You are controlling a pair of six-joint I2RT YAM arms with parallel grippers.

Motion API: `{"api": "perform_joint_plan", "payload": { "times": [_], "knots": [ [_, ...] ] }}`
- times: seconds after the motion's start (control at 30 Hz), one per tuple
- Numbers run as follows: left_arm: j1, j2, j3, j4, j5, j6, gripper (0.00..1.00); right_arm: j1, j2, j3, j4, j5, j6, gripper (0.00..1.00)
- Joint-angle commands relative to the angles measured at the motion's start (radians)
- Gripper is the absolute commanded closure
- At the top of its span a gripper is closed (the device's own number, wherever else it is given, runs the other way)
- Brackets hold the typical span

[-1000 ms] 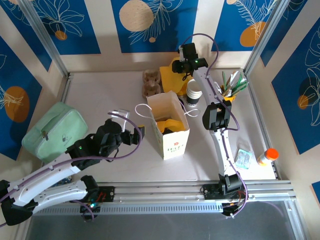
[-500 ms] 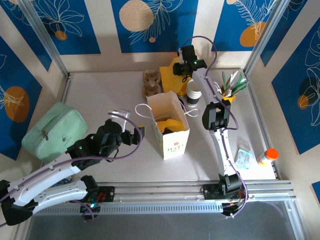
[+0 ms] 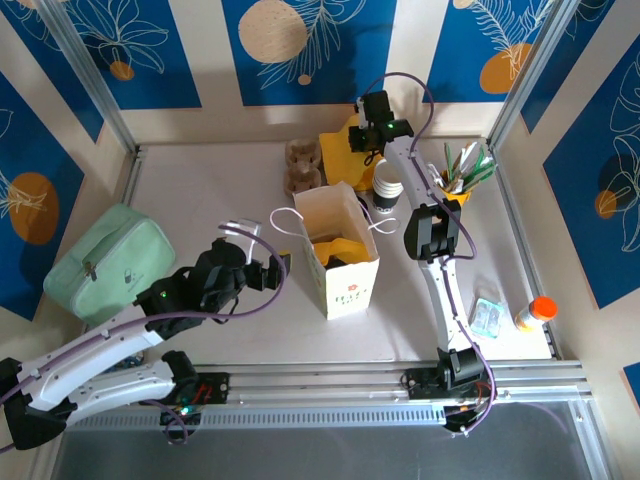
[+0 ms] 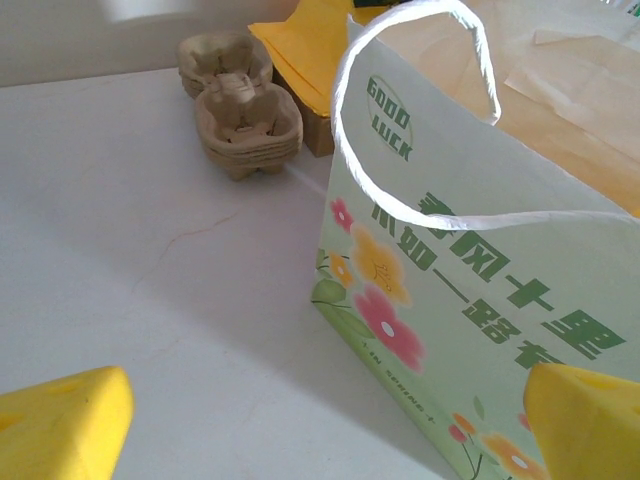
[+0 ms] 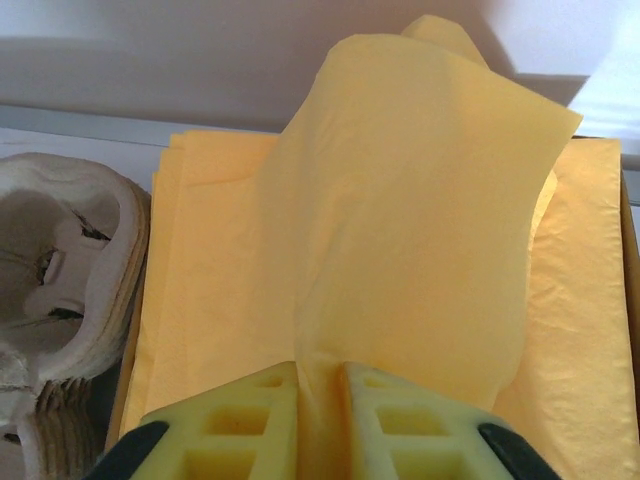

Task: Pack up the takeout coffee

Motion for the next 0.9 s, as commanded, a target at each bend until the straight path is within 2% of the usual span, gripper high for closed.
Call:
{"api": "perform_joint_plan", "payload": {
  "times": [0.0,0.33,0.43,0.6,0.87],
  "knots": [
    [0.008,-0.006,0.005,0.014,0.000,-0.005,0.00,0.003,-0.078,0.029,-0.005,-0.023,-0.005,0.85],
    [0.008,-0.019,0.004,0.008,0.001,-0.005,0.00,0.003,-0.109,0.053,-0.029,-0.030,0.003,0.89],
    [0.008,-0.026,0.001,0.011,0.002,-0.005,0.00,-0.002,-0.139,0.069,-0.044,-0.040,0.008,0.94],
    [0.008,-0.032,0.002,0.013,0.008,-0.005,0.00,-0.008,-0.231,0.070,-0.078,-0.076,0.025,1.00],
    [0.009,-0.037,0.015,0.019,0.013,-0.006,0.00,-0.012,-0.415,0.067,-0.169,-0.157,0.066,1.00]
  ]
}}
